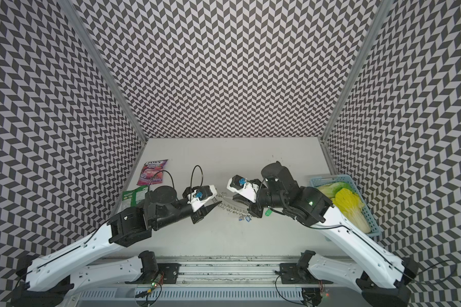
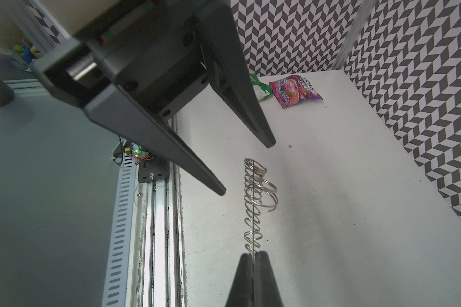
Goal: Attach keys to a key ring
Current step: Adjust the keyring.
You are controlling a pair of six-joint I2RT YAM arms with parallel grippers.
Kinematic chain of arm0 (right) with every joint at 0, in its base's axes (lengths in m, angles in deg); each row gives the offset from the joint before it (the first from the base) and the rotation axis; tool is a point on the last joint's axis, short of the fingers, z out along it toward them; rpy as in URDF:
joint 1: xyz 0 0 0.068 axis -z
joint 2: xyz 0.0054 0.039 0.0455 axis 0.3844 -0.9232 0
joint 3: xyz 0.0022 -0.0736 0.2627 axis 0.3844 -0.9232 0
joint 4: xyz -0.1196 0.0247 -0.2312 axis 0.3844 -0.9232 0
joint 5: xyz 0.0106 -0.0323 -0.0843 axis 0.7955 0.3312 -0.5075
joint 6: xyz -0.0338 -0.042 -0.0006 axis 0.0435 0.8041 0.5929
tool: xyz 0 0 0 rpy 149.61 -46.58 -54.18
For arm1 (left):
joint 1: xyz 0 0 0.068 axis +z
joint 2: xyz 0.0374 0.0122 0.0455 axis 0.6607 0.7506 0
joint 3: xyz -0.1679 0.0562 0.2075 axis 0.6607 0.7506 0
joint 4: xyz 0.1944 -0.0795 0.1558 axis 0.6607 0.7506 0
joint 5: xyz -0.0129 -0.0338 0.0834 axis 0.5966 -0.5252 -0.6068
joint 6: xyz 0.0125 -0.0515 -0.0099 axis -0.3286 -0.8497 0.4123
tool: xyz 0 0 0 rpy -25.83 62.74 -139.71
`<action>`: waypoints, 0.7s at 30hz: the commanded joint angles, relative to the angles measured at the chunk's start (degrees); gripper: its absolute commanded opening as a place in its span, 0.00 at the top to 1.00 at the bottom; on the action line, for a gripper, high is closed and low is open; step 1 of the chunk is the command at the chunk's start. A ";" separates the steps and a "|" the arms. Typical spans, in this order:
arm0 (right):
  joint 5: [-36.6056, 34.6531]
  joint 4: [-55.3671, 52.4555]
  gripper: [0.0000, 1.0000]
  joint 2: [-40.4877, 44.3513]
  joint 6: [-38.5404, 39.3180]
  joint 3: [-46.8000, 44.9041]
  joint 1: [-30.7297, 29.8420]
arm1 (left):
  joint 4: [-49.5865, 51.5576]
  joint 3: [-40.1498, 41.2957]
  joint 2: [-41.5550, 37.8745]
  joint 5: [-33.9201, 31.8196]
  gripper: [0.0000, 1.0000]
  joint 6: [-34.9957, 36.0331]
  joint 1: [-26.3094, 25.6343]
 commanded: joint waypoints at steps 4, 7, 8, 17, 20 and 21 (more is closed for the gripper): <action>0.51 1.98 1.00 1.20 0.32 2.32 0.16 | -2.78 1.47 0.93 -0.44 0.52 -0.49 -0.26; 0.83 1.72 1.00 1.29 0.12 2.20 0.17 | -4.15 1.56 0.98 -1.29 0.52 -0.80 -0.24; 0.83 1.71 1.00 1.34 0.08 2.06 0.19 | -4.90 1.50 0.90 -1.27 0.52 -1.03 -0.22; 0.75 1.72 1.00 2.06 -0.05 1.94 0.16 | -5.35 1.70 1.63 1.31 0.60 -2.55 -0.25; 0.84 1.73 1.00 2.35 -0.30 1.89 0.17 | -5.00 1.90 1.59 1.41 0.63 -2.82 -0.21; 0.86 1.87 1.00 2.43 -0.30 1.80 0.20 | -5.01 2.00 1.45 1.41 0.64 -2.82 -0.23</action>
